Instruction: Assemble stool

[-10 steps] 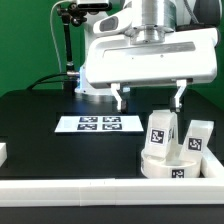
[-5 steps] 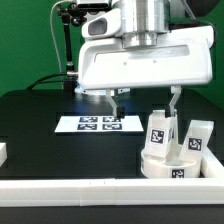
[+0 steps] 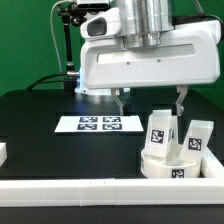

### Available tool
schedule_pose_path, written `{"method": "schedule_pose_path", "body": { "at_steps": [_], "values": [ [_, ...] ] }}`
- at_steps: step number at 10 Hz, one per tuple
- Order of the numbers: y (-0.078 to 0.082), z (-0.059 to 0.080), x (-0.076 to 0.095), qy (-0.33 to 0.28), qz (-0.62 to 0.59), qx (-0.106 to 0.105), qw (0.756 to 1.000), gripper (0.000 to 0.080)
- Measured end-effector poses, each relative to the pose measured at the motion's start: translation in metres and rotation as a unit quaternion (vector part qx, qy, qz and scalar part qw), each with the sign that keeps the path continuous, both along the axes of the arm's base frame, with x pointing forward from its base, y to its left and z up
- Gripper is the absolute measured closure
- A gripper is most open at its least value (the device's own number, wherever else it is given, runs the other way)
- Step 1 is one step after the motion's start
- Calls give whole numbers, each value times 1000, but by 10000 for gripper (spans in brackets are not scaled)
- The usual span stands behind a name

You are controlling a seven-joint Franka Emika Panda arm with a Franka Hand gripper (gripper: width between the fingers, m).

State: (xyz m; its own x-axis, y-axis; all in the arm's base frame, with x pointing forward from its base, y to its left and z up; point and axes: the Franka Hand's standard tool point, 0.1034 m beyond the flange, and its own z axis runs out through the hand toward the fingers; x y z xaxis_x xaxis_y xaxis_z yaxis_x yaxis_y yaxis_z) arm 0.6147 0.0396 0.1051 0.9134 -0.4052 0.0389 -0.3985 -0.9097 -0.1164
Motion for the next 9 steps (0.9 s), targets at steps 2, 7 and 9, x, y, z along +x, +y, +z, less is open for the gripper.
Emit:
{"method": "schedule_pose_path", "body": {
  "at_steps": [2,7,9],
  "values": [
    [3,-10,-9,0,-2,-5,1000,151],
    [8,-14,-11,-2,0,-7,1000,151],
    [8,-14,-11,-2,1,-7,1000,422]
  ]
}}
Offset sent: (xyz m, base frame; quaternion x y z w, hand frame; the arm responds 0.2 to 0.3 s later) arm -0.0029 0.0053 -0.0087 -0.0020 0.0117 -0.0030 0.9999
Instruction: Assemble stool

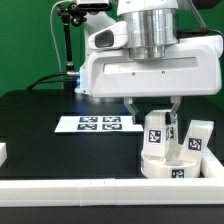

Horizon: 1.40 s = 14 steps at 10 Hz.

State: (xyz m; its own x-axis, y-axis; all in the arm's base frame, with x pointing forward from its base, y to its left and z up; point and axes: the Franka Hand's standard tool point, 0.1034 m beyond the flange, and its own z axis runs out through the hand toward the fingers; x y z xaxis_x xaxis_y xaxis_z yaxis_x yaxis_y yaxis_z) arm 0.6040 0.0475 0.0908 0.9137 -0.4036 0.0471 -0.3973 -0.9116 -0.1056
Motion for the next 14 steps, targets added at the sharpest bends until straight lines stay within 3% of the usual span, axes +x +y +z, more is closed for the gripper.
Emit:
{"method": "schedule_pose_path", "body": {
  "at_steps": [1,6,8,11,14],
  "values": [
    [0,0,0,0,6,-4,1000,469],
    [-1,0,0,2,-15,-2,1000,469],
    [-1,0,0,6,-77,4,997,468],
    [-1,0,0,14,-178,13,984,466],
    [-1,-2,-1,25,-310,28,950,466]
  ]
}}
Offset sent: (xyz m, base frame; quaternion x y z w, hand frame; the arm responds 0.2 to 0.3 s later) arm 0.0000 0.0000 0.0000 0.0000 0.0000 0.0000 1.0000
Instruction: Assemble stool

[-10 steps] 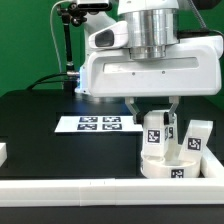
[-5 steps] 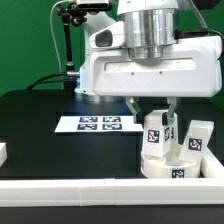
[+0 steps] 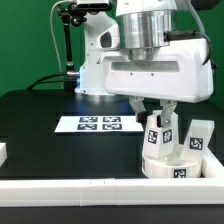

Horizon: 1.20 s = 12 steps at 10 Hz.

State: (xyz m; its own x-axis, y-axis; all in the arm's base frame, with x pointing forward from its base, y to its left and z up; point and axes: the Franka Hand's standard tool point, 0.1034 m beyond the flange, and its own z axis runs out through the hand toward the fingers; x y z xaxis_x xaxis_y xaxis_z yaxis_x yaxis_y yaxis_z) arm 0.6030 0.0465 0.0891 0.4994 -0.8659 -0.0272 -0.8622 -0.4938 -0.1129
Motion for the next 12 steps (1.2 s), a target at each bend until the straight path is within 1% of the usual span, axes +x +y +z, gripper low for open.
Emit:
{"method": "schedule_pose_path", "body": {
  "at_steps": [3,6,9,12],
  "values": [
    [1,0,0,9,-119,10,993,466],
    [2,-1,1,10,-221,20,975,466],
    [1,-1,2,6,-313,38,949,466],
    [6,-2,3,13,-439,61,896,466]
  ]
}}
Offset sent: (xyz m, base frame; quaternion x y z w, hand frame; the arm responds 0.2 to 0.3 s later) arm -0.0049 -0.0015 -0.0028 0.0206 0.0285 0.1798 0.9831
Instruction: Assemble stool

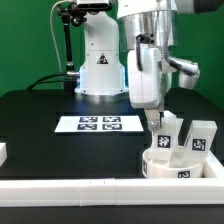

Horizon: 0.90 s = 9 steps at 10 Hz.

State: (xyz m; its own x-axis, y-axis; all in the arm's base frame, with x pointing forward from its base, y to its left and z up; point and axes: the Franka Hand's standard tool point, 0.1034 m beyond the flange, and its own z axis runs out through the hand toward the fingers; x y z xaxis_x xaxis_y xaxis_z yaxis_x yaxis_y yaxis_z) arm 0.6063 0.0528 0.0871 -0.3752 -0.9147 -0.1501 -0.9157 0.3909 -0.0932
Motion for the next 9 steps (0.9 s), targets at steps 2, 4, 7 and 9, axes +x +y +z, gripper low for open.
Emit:
{"method": "schedule_pose_path", "body": {
  "at_steps": [2,4,7,9],
  "values": [
    [0,0,0,4,-53,10,999,466],
    [1,-1,1,-2,-150,35,988,466],
    [6,-1,0,-3,-192,59,980,466],
    [7,-2,0,-3,-196,64,979,466]
  ]
}}
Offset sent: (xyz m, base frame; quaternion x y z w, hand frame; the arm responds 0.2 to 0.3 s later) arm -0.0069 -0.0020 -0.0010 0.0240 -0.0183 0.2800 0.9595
